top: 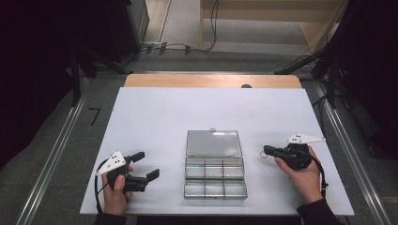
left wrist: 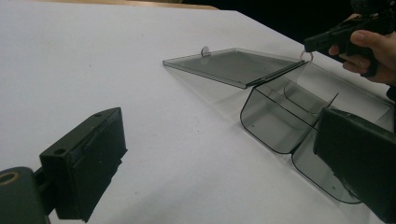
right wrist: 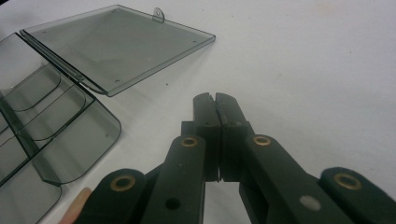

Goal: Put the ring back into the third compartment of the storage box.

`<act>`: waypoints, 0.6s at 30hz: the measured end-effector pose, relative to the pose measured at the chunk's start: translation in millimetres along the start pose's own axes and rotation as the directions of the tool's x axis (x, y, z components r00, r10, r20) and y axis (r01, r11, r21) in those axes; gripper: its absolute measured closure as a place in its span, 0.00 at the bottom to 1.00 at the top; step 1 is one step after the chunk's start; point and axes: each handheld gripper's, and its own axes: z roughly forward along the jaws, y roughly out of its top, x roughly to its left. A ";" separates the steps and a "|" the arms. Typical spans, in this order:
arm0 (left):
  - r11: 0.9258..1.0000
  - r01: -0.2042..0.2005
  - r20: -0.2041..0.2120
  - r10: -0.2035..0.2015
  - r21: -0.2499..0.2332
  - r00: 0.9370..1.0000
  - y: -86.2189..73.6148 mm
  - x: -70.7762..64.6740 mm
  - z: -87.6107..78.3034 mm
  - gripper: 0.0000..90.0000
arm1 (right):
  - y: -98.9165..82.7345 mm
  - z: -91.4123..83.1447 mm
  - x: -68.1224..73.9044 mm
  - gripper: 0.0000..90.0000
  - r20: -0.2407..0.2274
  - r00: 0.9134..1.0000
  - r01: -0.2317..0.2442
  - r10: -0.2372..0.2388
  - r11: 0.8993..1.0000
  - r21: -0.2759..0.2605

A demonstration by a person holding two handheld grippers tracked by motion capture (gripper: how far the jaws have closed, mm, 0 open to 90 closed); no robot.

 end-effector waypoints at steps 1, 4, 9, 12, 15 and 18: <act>1.000 0.000 0.001 0.000 -0.001 1.000 0.0 0.0 0.0 0.02 | 0.4 -0.5 0.1 0.97 0.000 1.000 0.003 -0.003 1.000 -0.001; 1.000 -0.001 0.002 0.001 0.000 1.000 0.0 0.0 -0.1 0.02 | 1.6 -2.3 1.1 0.97 0.002 1.000 0.001 -0.001 1.000 -0.008; 1.000 -0.002 0.002 0.002 0.002 1.000 0.1 -0.1 0.1 0.02 | 3.6 -5.1 1.7 0.97 0.001 1.000 0.006 -0.006 1.000 -0.016; 1.000 0.002 0.004 -0.002 0.003 1.000 0.0 -0.4 0.3 0.02 | 4.2 -6.2 1.7 0.97 0.004 1.000 0.012 -0.012 1.000 -0.023; 1.000 0.001 0.003 -0.001 0.006 1.000 0.1 -0.5 0.3 0.02 | 5.1 -7.7 2.5 0.97 0.002 1.000 0.010 -0.010 1.000 -0.022; 1.000 0.001 0.003 -0.001 0.006 1.000 0.1 -0.4 0.3 0.02 | 6.1 -9.2 3.2 0.97 0.003 1.000 0.012 -0.012 1.000 -0.026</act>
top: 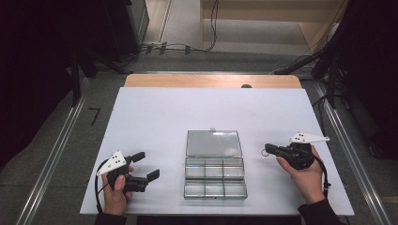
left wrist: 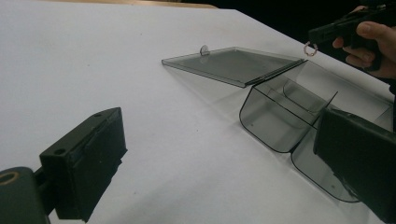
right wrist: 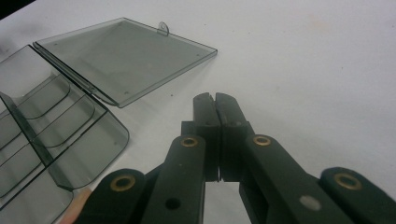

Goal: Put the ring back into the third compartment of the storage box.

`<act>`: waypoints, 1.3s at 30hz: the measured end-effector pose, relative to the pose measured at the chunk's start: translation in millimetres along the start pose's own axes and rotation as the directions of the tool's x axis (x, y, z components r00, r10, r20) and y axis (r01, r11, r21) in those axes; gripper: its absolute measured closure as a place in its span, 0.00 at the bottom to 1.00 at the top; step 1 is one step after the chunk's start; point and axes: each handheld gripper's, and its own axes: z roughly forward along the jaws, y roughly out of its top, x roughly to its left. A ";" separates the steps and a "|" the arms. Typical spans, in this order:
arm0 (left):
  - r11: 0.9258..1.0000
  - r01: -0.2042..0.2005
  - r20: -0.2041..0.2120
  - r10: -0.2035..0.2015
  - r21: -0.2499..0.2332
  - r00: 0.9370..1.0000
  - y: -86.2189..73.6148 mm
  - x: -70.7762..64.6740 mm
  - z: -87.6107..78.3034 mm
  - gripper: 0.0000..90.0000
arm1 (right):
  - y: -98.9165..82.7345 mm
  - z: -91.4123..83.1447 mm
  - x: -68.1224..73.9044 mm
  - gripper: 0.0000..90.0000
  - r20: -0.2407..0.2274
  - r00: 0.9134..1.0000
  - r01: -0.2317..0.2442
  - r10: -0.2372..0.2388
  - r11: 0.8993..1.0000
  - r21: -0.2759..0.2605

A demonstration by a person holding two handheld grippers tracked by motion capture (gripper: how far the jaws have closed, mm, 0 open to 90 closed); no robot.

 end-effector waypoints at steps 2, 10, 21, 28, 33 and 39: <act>1.000 0.001 0.000 -0.001 -0.001 1.000 0.0 -0.1 0.0 0.02 | 0.7 -0.6 0.3 0.97 0.001 1.000 0.004 -0.004 1.000 -0.005; 1.000 0.000 0.000 0.000 0.000 1.000 0.0 -0.1 0.1 0.02 | 2.6 -3.9 1.6 0.97 0.000 1.000 0.002 -0.002 1.000 -0.017; 1.000 -0.001 0.000 0.001 0.001 1.000 0.0 -0.2 0.2 0.02 | 5.9 -7.8 4.3 0.97 -0.002 1.000 0.013 -0.013 0.999 -0.032; 1.000 -0.001 0.000 0.001 0.001 1.000 0.0 -0.1 0.2 0.02 | 7.4 -9.8 6.1 0.97 -0.002 1.000 0.014 -0.014 0.999 -0.040; 1.000 -0.001 0.000 0.001 0.002 1.000 0.0 -0.2 0.4 0.02 | 8.5 -11.3 7.2 0.97 -0.006 1.000 0.012 -0.013 0.999 -0.046; 1.000 -0.002 0.001 0.002 0.002 1.000 -0.1 -0.1 0.4 0.02 | 9.8 -12.8 8.5 0.97 -0.008 1.000 0.016 -0.017 0.999 -0.050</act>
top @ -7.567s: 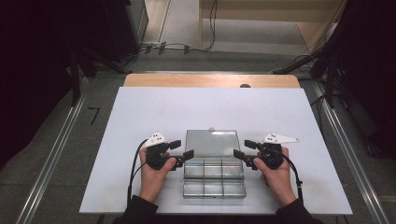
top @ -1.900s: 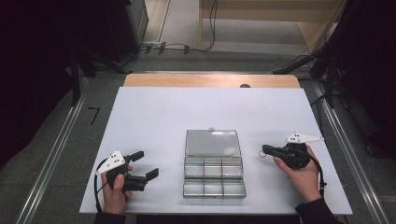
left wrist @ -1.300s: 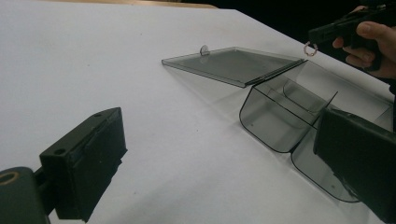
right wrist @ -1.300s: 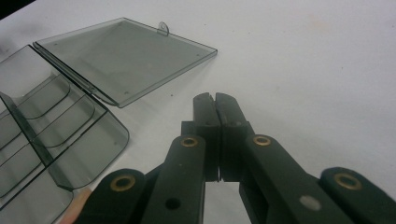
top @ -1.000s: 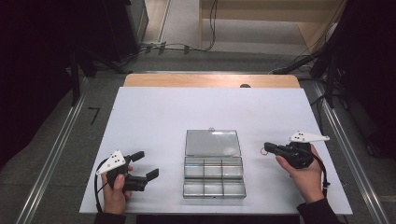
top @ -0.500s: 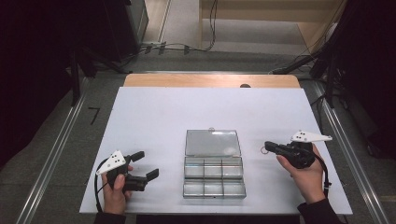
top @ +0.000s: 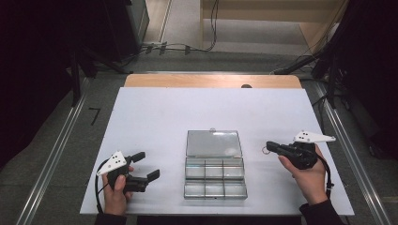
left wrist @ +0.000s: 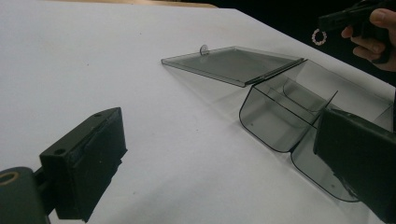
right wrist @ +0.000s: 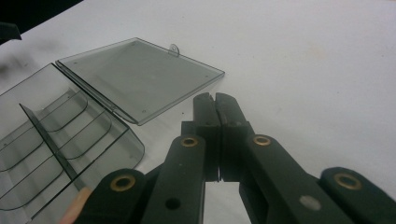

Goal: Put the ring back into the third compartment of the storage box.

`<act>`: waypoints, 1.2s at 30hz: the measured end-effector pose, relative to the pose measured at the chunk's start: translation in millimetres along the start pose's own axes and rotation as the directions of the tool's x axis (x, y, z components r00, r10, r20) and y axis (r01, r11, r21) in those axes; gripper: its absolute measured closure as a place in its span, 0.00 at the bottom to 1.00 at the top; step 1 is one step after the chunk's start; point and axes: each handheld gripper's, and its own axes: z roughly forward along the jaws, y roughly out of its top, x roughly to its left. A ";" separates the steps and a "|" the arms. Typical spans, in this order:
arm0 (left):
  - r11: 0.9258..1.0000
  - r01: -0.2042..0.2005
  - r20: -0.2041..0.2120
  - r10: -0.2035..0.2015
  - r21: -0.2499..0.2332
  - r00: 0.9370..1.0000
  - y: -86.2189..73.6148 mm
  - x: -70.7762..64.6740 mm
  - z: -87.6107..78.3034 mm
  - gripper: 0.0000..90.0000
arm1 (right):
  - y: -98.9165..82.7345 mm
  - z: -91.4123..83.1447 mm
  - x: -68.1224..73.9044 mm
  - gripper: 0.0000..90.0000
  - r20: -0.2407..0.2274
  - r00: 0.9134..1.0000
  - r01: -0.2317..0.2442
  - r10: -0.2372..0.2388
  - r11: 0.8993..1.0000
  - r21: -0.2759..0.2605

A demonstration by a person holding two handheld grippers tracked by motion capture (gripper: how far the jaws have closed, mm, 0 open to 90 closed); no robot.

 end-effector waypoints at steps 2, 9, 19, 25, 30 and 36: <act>1.000 0.000 0.000 0.000 0.001 1.000 0.0 -0.1 0.0 0.02 | 0.2 -0.2 0.6 0.97 -0.002 1.000 0.000 0.000 1.000 0.000; 1.000 -0.001 0.000 0.001 0.001 1.000 0.0 0.0 0.1 0.02 | 1.6 0.3 3.9 0.97 -0.014 1.000 0.005 -0.005 1.000 -0.006; 1.000 -0.002 0.001 0.002 0.001 1.000 0.0 0.0 0.3 0.02 | 3.6 2.6 11.0 0.97 -0.031 0.999 0.020 -0.020 1.000 -0.009; 1.000 -0.002 0.001 0.002 0.001 1.000 0.0 0.0 0.4 0.02 | 4.6 4.1 15.6 0.97 -0.040 0.999 0.031 -0.031 1.000 -0.006; 1.000 -0.003 0.002 0.003 0.001 1.000 0.0 -0.1 0.5 0.02 | 5.5 5.2 19.0 0.97 -0.046 0.998 0.038 -0.038 0.999 -0.010; 1.000 -0.002 0.003 0.002 0.001 1.000 0.0 -0.1 0.5 0.02 | 6.3 6.9 23.8 0.97 -0.056 0.997 0.047 -0.047 0.999 -0.009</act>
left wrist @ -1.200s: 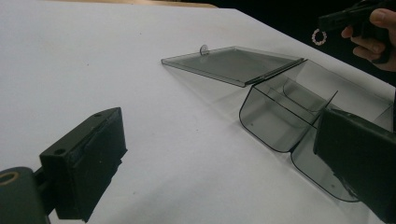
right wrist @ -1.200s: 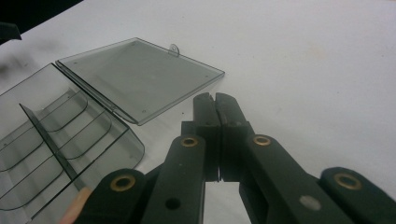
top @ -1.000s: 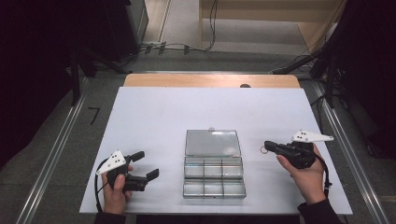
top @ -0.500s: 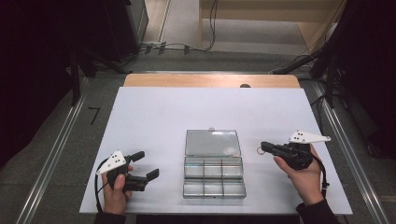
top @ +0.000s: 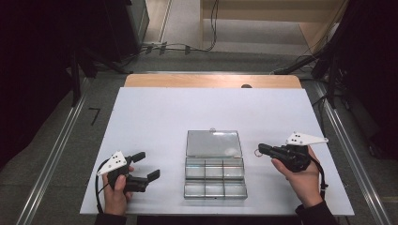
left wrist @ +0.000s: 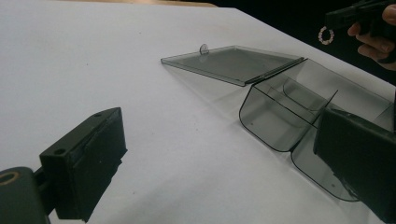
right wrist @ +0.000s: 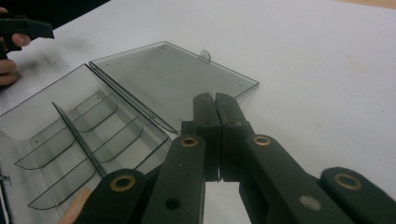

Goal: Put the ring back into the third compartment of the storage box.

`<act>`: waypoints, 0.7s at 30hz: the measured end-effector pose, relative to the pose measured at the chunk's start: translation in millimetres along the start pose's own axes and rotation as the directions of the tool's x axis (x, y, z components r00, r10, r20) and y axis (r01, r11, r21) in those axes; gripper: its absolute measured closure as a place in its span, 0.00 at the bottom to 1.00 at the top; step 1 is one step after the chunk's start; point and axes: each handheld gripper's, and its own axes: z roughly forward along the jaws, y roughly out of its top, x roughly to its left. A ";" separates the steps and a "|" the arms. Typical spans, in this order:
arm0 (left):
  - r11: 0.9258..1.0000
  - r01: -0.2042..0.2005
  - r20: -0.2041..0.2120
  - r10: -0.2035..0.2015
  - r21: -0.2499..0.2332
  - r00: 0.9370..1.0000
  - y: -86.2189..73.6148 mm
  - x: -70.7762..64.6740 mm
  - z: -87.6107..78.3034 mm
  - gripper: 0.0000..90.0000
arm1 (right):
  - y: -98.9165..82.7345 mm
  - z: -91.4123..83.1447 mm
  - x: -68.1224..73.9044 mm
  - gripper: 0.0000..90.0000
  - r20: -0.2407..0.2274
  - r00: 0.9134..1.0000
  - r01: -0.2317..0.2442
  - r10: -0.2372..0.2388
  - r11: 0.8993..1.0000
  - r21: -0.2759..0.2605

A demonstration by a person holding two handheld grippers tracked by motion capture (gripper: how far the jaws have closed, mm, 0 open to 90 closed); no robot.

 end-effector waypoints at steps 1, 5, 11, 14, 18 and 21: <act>1.000 0.000 0.000 0.000 0.000 1.000 0.0 0.0 0.0 0.02 | 0.2 0.1 0.7 0.97 -0.001 1.000 -0.002 0.002 1.000 0.002; 1.000 0.000 0.000 0.000 0.000 1.000 0.0 0.1 0.0 0.02 | 0.9 0.9 3.4 0.97 -0.007 1.000 0.002 -0.002 1.000 -0.001; 1.000 0.000 0.000 0.000 0.000 1.000 0.0 0.0 0.0 0.02 | 2.7 3.0 9.8 0.97 -0.021 1.000 0.018 -0.018 1.000 0.002; 1.000 0.000 0.000 0.000 0.000 1.000 0.0 0.0 0.1 0.02 | 3.4 3.6 12.1 0.97 -0.026 0.999 0.022 -0.022 1.000 0.001; 1.000 -0.001 0.000 0.001 0.000 1.000 0.0 -0.1 0.1 0.02 | 4.0 4.4 14.6 0.97 -0.028 0.999 0.025 -0.025 1.000 0.002; 1.000 -0.002 -0.001 0.002 0.003 1.000 0.1 -0.1 0.1 0.02 | 4.4 5.0 16.6 0.97 -0.034 0.999 0.028 -0.027 1.000 0.002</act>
